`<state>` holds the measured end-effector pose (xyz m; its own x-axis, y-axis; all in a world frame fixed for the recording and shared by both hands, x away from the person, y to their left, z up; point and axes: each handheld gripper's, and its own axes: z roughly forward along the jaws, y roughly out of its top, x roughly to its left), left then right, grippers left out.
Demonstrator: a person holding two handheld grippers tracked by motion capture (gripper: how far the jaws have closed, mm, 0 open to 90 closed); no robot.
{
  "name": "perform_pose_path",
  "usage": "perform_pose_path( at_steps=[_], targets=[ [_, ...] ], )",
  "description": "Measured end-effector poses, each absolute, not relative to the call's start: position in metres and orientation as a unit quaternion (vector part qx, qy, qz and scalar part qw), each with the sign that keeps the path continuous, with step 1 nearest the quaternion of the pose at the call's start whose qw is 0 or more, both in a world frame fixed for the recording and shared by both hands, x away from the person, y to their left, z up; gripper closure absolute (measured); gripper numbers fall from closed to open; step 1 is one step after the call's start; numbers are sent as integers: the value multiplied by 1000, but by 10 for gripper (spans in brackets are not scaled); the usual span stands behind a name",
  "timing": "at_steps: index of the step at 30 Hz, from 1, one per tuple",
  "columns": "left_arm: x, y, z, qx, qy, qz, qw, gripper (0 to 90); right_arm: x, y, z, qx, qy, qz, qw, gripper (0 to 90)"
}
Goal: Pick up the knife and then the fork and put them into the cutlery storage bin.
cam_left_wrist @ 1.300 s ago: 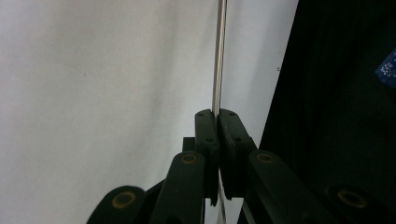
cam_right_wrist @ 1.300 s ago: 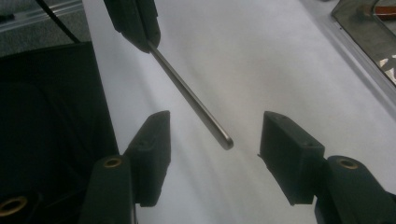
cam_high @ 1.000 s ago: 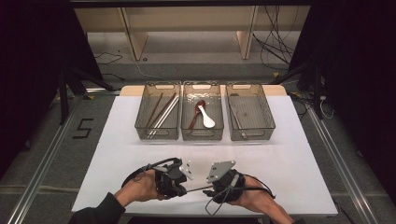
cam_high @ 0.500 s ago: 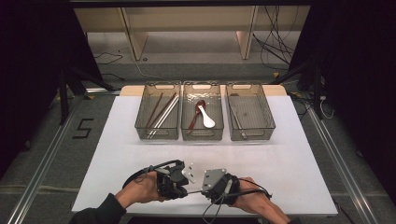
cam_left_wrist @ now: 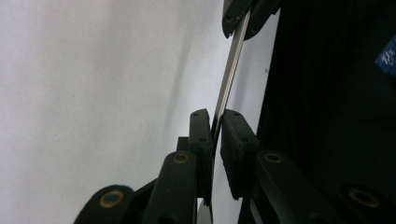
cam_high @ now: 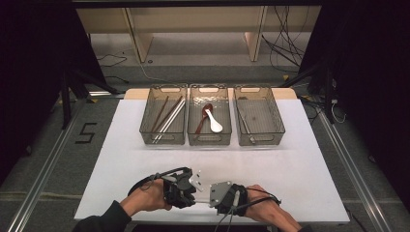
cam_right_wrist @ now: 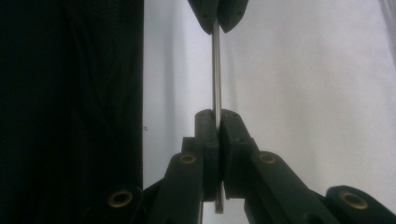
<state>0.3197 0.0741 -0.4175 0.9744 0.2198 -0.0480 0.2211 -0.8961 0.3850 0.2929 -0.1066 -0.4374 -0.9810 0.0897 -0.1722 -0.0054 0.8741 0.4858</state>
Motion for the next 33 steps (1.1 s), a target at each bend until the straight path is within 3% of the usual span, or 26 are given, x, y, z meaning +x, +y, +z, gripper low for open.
perform_pose_path(
  at_steps=[7,9,14,33],
  targets=[
    [327,91,-400,942,172,9,289,603,300,-120,-434,44,962,247,112,877],
    [329,97,-398,933,195,13,303,489,303,-126,-433,59,960,245,120,877],
    [333,114,-395,903,249,46,348,377,315,-143,-432,96,956,240,142,877],
    [346,161,-402,845,327,88,414,254,346,-195,-421,199,926,247,202,877]
  ],
)
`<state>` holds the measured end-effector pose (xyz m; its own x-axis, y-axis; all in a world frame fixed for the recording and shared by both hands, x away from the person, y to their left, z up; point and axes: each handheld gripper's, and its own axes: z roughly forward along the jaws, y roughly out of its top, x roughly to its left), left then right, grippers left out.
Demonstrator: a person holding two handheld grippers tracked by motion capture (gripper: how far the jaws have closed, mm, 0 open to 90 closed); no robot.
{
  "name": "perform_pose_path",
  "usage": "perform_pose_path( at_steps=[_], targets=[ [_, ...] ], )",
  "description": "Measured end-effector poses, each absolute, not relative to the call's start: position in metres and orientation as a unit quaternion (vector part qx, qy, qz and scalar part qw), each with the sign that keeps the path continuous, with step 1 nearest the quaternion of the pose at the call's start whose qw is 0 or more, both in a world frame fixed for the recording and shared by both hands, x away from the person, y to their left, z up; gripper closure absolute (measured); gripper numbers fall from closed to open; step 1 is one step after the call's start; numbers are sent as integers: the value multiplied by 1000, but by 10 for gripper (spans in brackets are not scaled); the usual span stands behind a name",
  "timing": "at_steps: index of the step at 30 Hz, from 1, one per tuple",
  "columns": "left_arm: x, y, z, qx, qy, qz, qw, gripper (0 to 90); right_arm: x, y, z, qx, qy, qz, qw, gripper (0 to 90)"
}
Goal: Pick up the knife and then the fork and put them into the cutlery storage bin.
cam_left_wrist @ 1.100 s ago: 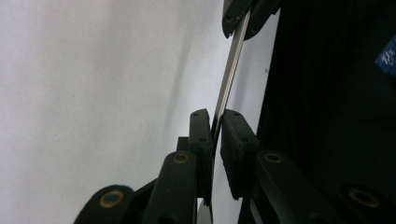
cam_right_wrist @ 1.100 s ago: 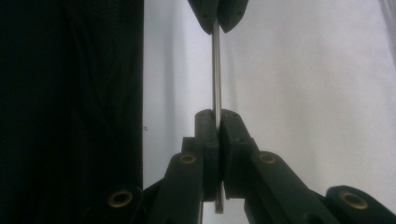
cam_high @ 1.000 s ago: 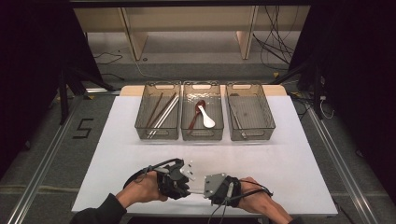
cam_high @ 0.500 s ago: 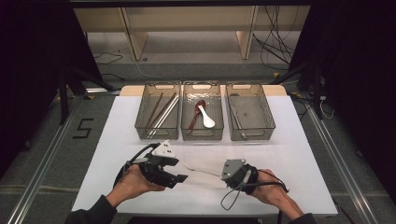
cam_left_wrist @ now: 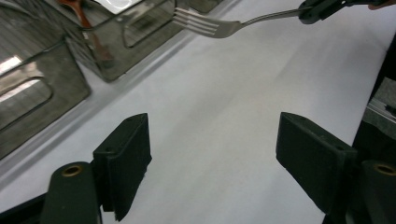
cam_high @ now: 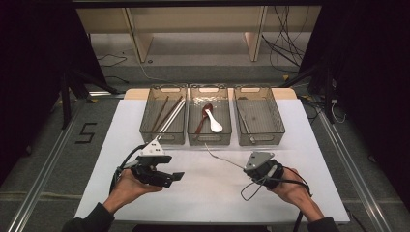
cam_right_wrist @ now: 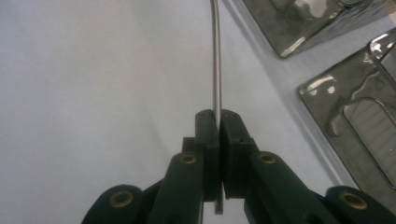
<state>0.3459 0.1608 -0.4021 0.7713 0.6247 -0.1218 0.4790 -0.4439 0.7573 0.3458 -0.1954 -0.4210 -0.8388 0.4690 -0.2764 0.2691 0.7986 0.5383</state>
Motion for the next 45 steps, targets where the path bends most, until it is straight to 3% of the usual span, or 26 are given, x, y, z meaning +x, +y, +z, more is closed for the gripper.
perform_pose_path(
  at_steps=[19,45],
  targets=[
    [338,189,-403,808,357,111,456,194,368,-215,-401,262,897,271,232,876],
    [333,194,-407,798,363,118,466,189,449,-236,-385,427,827,280,234,876]
  ],
)
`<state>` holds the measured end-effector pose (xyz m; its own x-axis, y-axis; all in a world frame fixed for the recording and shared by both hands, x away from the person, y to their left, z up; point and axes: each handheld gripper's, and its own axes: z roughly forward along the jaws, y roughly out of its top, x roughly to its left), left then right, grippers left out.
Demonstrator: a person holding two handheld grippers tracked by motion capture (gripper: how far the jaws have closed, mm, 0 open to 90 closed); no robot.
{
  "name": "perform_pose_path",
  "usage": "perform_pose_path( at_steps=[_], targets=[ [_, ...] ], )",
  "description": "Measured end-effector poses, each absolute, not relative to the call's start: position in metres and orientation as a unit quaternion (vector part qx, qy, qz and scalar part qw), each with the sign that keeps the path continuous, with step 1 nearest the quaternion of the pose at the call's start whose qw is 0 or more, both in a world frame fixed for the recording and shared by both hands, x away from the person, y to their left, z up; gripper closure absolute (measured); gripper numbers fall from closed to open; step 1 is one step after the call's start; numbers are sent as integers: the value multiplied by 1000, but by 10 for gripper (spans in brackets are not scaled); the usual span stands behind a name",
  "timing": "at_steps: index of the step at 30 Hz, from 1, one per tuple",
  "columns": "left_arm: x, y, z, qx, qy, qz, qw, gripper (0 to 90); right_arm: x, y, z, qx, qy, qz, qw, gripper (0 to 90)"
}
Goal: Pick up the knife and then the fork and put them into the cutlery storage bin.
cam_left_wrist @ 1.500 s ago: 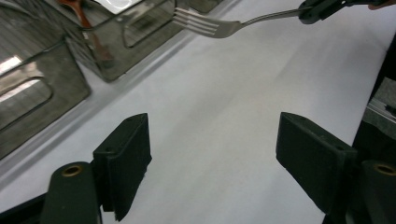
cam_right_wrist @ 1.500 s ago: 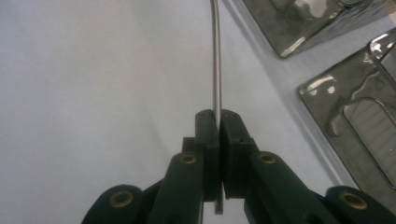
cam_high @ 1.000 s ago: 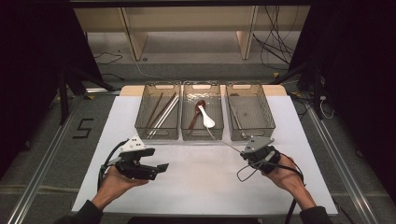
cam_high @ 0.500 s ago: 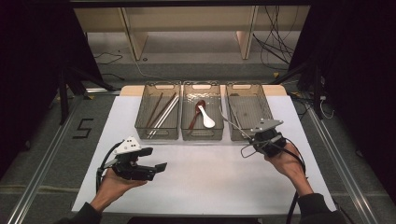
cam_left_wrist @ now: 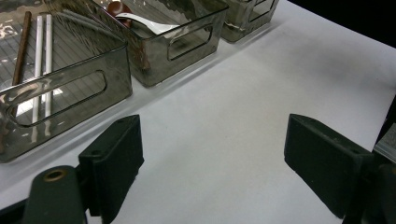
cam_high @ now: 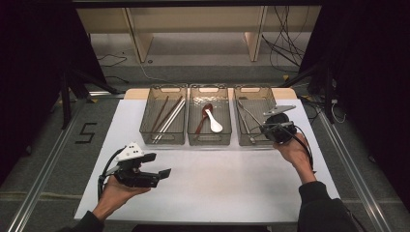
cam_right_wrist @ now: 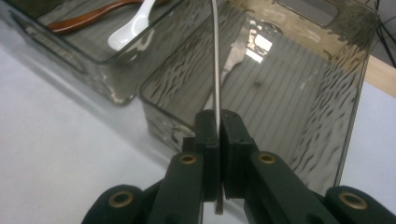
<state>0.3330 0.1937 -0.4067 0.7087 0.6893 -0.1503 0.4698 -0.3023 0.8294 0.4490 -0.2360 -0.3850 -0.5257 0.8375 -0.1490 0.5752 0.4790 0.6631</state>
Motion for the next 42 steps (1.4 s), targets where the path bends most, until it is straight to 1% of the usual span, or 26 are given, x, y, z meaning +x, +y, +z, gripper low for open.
perform_pose_path(
  at_steps=[7,22,31,37,38,39,41,42],
  targets=[
    [332,196,-407,799,363,119,464,187,466,-238,-388,459,814,277,224,876],
    [331,195,-408,802,360,123,461,185,496,-232,-393,506,795,252,220,874],
    [331,196,-406,802,359,125,461,185,505,-223,-394,518,788,244,225,870],
    [332,196,-408,805,359,124,457,185,509,-220,-401,526,788,233,219,866],
    [331,195,-408,804,359,124,457,185,510,-219,-402,527,787,234,219,860],
    [331,195,-408,805,359,123,457,185,510,-218,-402,528,785,241,216,817],
    [331,196,-408,804,359,118,459,185,510,-217,-401,527,783,260,204,680],
    [331,196,-408,805,359,116,459,185,509,-216,-398,523,784,264,205,669]
  ],
)
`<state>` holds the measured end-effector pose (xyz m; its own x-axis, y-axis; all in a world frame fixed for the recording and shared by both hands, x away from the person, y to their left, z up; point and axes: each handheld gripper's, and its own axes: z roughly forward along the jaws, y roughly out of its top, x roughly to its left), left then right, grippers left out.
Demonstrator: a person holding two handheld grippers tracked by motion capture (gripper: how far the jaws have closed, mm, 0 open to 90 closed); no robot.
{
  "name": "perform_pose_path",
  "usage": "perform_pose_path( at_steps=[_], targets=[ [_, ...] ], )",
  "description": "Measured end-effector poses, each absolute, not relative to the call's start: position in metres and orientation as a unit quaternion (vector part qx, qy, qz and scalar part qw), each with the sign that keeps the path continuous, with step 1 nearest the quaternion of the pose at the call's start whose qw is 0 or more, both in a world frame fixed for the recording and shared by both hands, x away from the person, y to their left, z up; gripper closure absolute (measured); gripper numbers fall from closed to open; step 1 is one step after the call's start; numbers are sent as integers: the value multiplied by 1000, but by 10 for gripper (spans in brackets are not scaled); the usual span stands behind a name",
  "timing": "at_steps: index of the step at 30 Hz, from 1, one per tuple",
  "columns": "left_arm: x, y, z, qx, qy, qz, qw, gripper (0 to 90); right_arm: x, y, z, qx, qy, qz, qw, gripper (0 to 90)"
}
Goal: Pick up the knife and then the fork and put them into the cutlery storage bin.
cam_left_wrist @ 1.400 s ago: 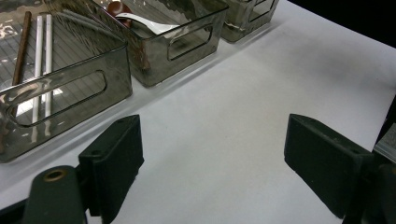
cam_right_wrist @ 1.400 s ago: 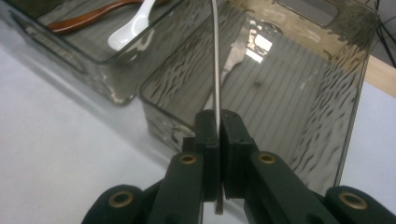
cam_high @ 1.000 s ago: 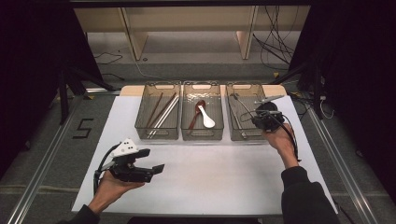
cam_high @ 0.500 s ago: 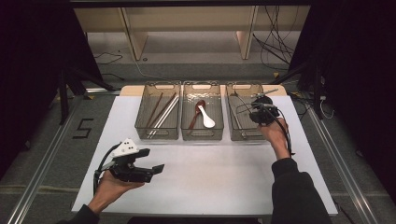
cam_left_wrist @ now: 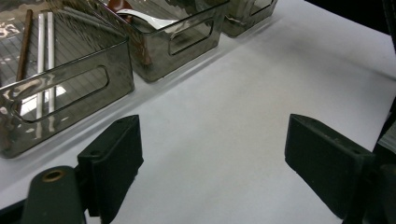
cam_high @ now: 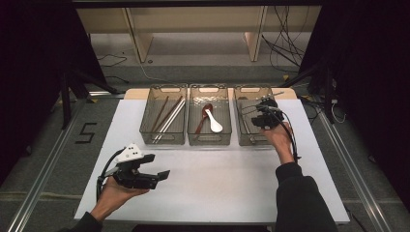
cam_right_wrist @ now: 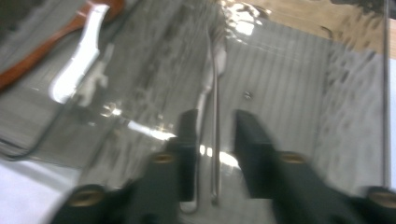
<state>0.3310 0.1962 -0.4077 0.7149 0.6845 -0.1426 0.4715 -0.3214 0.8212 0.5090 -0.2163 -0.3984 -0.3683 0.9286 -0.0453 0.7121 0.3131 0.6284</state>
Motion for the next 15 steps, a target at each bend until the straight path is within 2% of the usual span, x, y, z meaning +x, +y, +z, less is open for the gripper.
perform_pose_path(
  at_steps=[7,15],
  targets=[
    [331,196,-407,802,360,119,462,185,497,-225,-386,512,784,286,205,597],
    [331,196,-408,803,360,119,460,183,477,-220,-376,484,794,316,190,472]
  ],
)
